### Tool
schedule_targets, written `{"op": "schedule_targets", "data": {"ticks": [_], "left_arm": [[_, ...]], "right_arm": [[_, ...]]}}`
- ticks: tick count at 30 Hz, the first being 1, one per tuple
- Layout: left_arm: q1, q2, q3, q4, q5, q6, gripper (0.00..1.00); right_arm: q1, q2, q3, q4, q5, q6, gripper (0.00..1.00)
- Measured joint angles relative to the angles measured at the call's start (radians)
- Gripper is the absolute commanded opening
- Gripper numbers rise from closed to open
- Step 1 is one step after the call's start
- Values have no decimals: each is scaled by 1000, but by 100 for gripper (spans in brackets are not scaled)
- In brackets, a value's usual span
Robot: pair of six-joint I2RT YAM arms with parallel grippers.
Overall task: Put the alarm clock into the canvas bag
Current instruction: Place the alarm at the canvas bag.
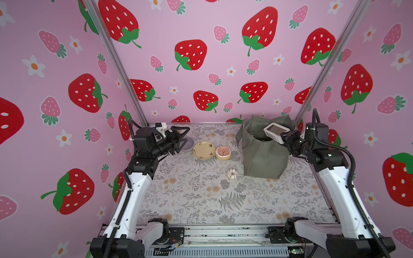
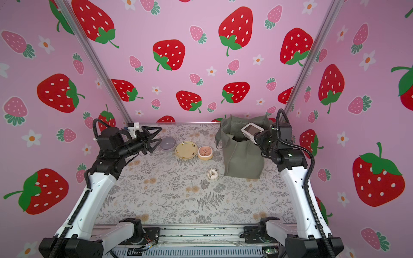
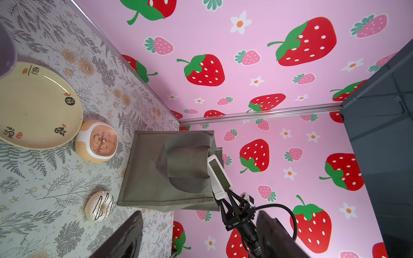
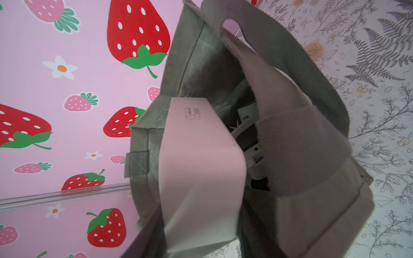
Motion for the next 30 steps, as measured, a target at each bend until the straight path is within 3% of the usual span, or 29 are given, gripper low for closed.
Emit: {"op": "schedule_targets", "data": {"ticks": [13, 26, 30], "left_arm": [[0, 35, 0, -43, 2, 26, 80], [0, 63, 8, -74, 2, 50, 80], [-1, 76, 20, -127, -3, 92, 79]], "right_arm": [[-34, 123, 168, -34, 25, -56, 18], [-39, 320, 167, -107, -90, -200, 19], [-38, 403, 203, -135, -137, -268, 26]]}}
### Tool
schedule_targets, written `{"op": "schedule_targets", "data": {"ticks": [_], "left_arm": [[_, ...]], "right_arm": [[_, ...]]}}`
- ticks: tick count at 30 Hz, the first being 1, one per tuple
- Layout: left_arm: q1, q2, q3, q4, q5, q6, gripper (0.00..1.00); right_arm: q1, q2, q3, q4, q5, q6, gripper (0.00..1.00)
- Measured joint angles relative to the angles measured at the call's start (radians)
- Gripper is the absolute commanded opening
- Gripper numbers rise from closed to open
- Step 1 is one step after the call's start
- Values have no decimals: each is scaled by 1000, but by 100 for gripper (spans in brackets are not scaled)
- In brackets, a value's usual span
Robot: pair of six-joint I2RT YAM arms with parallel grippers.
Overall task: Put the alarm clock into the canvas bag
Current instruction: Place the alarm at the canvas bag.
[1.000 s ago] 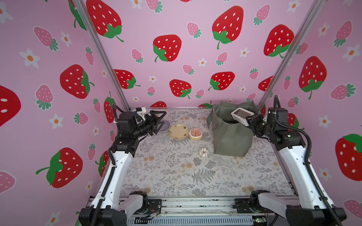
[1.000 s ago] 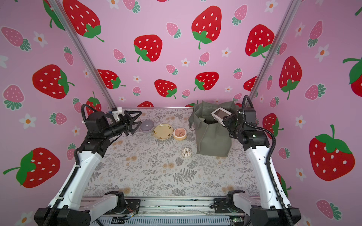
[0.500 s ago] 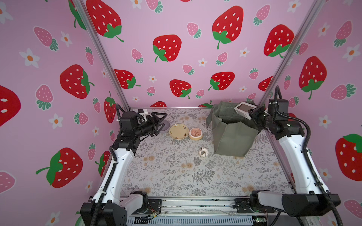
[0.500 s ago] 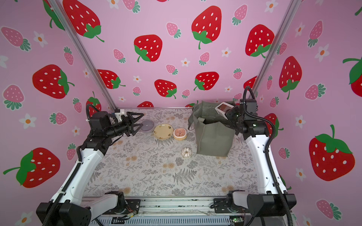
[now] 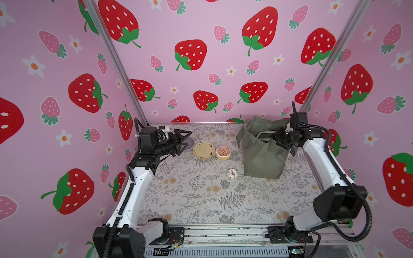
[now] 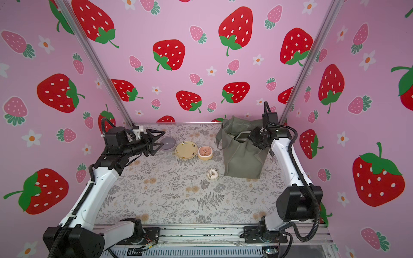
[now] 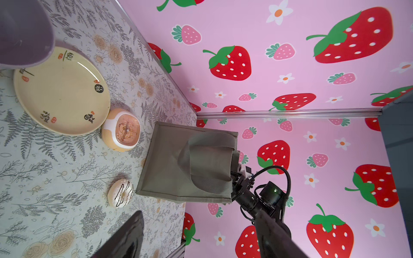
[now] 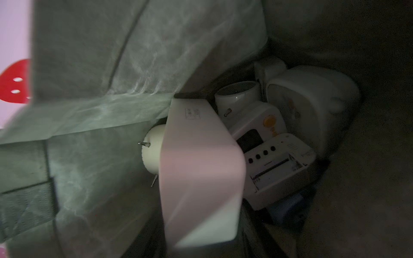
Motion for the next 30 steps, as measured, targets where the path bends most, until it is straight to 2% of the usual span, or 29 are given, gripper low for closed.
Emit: {"op": "schedule_targets", "data": {"ticks": [3, 6, 7, 8, 15, 22, 26, 28, 30], "left_arm": [[-14, 39, 42, -88, -21, 66, 79], [-51, 84, 83, -170, -51, 133, 79], [-70, 100, 93, -193, -63, 151, 79], [-89, 114, 100, -213, -73, 166, 80], [-168, 199, 106, -249, -124, 192, 82], [-173, 225, 114, -244, -154, 183, 86], [-173, 224, 117, -237, -159, 182, 85], [-173, 224, 117, -235, -159, 179, 85], [-173, 224, 117, -232, -157, 176, 84]], "right_arm": [[0, 45, 31, -14, -16, -48, 39], [0, 55, 42, -24, -19, -89, 64], [0, 56, 43, -29, -22, -107, 94], [2, 58, 43, -35, -24, -113, 100], [6, 81, 107, -105, -16, -160, 100], [6, 52, 407, -204, 89, -177, 100], [15, -48, 452, -191, 130, -196, 100], [50, -109, 449, -154, 130, -230, 100], [155, -151, 448, -97, 140, -284, 100]]}}
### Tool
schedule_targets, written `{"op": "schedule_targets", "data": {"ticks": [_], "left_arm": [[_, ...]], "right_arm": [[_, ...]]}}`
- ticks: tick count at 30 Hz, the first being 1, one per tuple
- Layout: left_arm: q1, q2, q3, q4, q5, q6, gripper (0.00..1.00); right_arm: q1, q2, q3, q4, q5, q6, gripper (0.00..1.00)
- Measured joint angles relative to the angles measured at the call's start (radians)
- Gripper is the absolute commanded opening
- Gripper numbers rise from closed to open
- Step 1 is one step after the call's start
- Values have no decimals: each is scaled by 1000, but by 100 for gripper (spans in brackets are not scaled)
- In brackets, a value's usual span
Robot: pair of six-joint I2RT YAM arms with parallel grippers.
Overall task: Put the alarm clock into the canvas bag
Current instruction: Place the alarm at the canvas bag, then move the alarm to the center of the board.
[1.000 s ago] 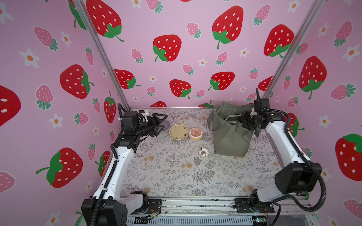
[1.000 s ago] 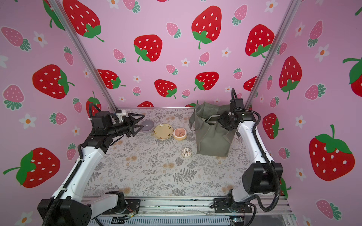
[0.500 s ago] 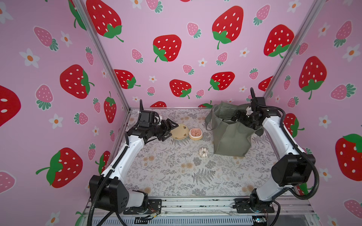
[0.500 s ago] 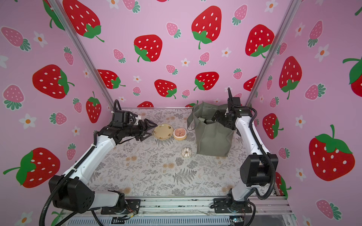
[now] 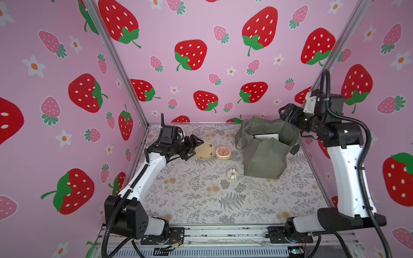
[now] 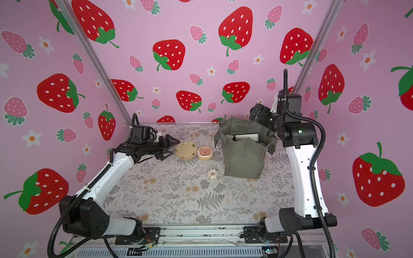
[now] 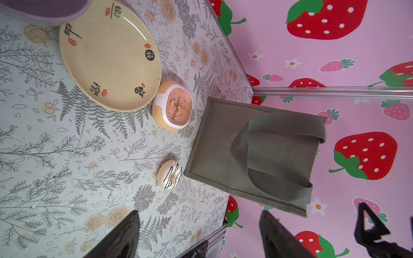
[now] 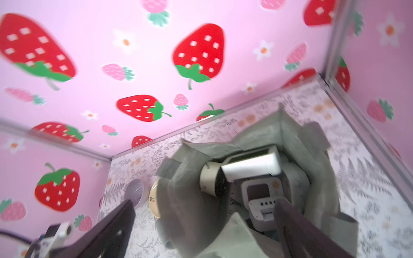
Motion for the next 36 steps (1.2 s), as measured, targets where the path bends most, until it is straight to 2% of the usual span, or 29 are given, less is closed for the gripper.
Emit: {"op": "schedule_targets", "data": {"ticks": [5, 7, 10, 16, 22, 26, 36], "left_arm": [[0, 0, -9, 26, 8, -16, 83], [0, 0, -27, 43, 7, -35, 80], [0, 0, -70, 56, 5, -65, 76], [5, -23, -180, 53, -6, -113, 75], [22, -90, -219, 36, -16, -124, 75], [45, -135, -239, 15, -24, -125, 75], [88, -220, -285, -52, -31, -118, 74]], "right_arm": [[359, 44, 1, 82, 11, -156, 100], [431, 116, -7, 86, 14, -202, 100], [487, 257, -13, 65, 30, -242, 100], [506, 595, 104, -70, 77, -257, 100], [496, 819, 249, -150, 118, -227, 100], [477, 918, 316, -149, 126, -184, 100], [364, 1064, 316, -30, 77, -145, 100]]}}
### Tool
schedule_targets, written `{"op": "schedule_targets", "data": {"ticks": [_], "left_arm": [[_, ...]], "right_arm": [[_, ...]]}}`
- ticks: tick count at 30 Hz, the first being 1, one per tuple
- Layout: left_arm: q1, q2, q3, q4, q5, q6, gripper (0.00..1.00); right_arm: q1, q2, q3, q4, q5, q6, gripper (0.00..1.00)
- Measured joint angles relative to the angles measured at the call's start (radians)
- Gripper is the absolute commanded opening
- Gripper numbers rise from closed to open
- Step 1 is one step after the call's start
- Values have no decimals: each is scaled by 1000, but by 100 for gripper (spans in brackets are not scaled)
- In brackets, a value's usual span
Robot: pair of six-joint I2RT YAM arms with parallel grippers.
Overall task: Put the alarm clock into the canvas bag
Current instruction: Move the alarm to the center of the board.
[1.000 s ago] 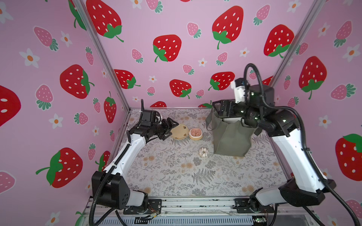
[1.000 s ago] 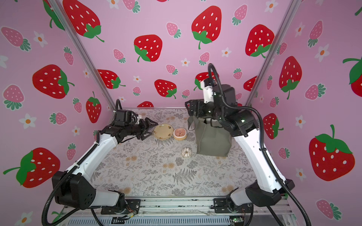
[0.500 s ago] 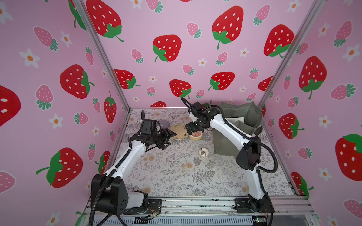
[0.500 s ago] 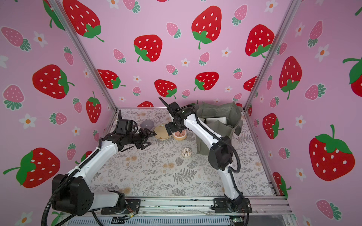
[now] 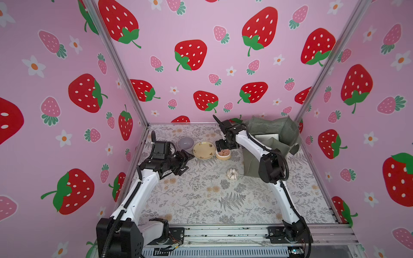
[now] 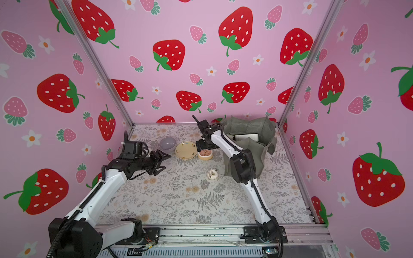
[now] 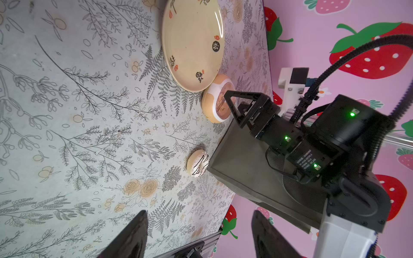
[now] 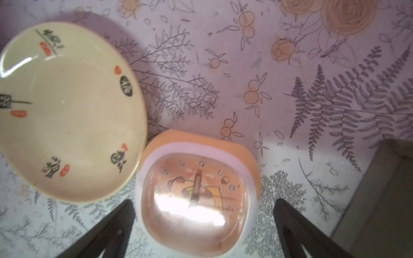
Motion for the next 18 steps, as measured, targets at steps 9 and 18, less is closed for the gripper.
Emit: {"op": "schedule_targets", "data": {"ticks": [9, 18], "left_arm": [[2, -18, -16, -23, -7, 2, 74], [3, -12, -51, -10, -8, -2, 76]], "right_arm": [[-47, 12, -3, 153, -88, 68, 100], [-41, 19, -110, 204, -152, 134, 100]]}}
